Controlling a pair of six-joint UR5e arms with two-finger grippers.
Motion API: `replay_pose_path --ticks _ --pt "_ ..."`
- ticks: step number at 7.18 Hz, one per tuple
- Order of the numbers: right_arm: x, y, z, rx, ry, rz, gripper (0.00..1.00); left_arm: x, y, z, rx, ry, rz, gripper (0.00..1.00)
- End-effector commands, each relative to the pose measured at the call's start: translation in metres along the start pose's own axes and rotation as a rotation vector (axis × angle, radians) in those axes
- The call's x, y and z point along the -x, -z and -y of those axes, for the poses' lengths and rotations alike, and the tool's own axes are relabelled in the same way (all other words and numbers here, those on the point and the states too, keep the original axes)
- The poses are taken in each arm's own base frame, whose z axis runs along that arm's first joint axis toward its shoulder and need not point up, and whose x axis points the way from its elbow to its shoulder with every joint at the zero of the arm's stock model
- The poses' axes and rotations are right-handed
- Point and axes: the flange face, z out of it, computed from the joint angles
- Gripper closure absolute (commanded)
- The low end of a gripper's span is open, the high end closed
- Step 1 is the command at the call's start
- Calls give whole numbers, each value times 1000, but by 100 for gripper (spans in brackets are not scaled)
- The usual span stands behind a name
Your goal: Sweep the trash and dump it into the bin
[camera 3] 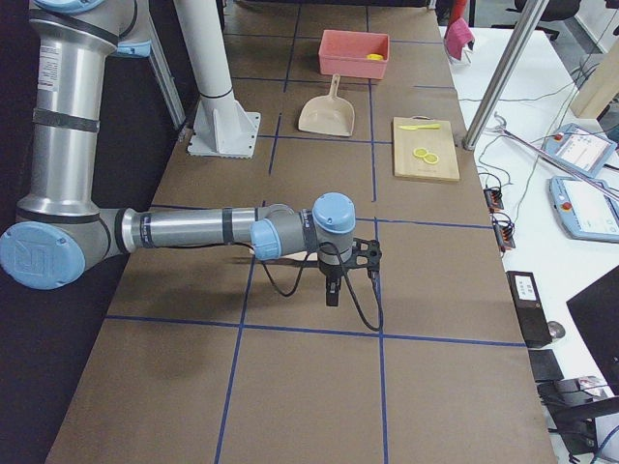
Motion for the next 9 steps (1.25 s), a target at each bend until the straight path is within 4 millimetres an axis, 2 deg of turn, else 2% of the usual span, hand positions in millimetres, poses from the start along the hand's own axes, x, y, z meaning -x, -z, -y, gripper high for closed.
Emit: replay_pose_path --ticks 1,4,6,9 --pt "4 3 5 -10 8 3 0 1 -1 -1 4 -1 13 0" --pt "4 3 5 -10 8 3 0 7 -2 -1 -6 -17 64 0" --pt "4 3 4 -8 7 4 0 3 2 1 -15 -26 65 0" --pt "6 5 5 -11 6 6 0 -4 -3 3 -5 -39 59 0"
